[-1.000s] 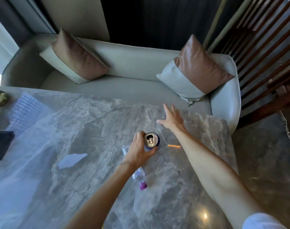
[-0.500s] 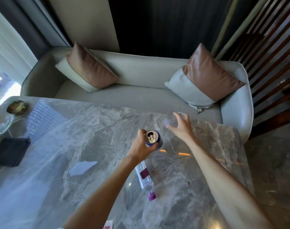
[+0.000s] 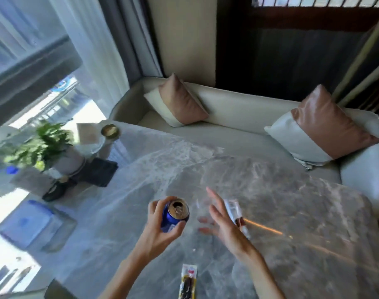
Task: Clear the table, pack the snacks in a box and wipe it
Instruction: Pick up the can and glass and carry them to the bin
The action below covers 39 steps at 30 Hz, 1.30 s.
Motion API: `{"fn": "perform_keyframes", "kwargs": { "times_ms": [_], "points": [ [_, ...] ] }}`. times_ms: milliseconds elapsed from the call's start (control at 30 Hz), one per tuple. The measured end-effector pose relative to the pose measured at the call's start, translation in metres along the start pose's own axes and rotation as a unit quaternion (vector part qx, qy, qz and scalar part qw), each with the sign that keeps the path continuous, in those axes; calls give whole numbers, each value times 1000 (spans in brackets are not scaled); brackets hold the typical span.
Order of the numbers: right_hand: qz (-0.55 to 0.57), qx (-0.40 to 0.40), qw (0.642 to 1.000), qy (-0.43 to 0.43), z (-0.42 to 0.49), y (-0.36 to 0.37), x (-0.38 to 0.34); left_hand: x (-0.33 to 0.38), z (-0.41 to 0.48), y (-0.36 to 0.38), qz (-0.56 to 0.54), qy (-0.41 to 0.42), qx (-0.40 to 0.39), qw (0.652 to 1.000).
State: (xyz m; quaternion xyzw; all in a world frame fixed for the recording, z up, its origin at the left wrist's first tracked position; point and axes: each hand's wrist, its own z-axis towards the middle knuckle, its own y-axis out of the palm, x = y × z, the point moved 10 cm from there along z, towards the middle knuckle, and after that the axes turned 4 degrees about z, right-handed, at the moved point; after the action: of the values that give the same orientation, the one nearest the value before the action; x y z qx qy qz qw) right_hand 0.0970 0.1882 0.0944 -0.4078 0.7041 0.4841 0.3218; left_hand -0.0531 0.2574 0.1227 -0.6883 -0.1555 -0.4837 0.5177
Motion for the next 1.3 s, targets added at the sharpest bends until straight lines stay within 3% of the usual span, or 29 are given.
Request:
{"fn": "perform_keyframes", "kwargs": {
  "times_ms": [100, 233, 367, 500, 600, 767, 1067, 1300],
  "points": [
    [-56, -66, 996, 38, 8, 85, 35, -41, -43, -68, -74, -52, 58, 994],
    [-138, -140, 980, 25, 23, 195, 73, -92, -101, -153, -131, -81, 128, 980],
    [-229, -167, 959, -1, 44, 305, 112, -153, -155, -242, -175, -108, 194, 959],
    [-274, -187, 942, 39, 61, 413, 171, -223, -219, -334, -204, -156, 253, 933],
    [-268, -215, 935, 86, 72, 484, 223, -278, -286, -408, -235, -199, 335, 890],
    [-159, -233, 934, 218, 80, 576, 314, -363, -413, -487, -305, -277, 461, 786],
    [-166, -190, 905, 344, 129, 653, 456, -523, -501, -483, -342, -387, 513, 686],
    [-187, -122, 891, 395, 235, 617, 656, -753, -485, -350, -407, -479, 503, 593]
  ]
}}
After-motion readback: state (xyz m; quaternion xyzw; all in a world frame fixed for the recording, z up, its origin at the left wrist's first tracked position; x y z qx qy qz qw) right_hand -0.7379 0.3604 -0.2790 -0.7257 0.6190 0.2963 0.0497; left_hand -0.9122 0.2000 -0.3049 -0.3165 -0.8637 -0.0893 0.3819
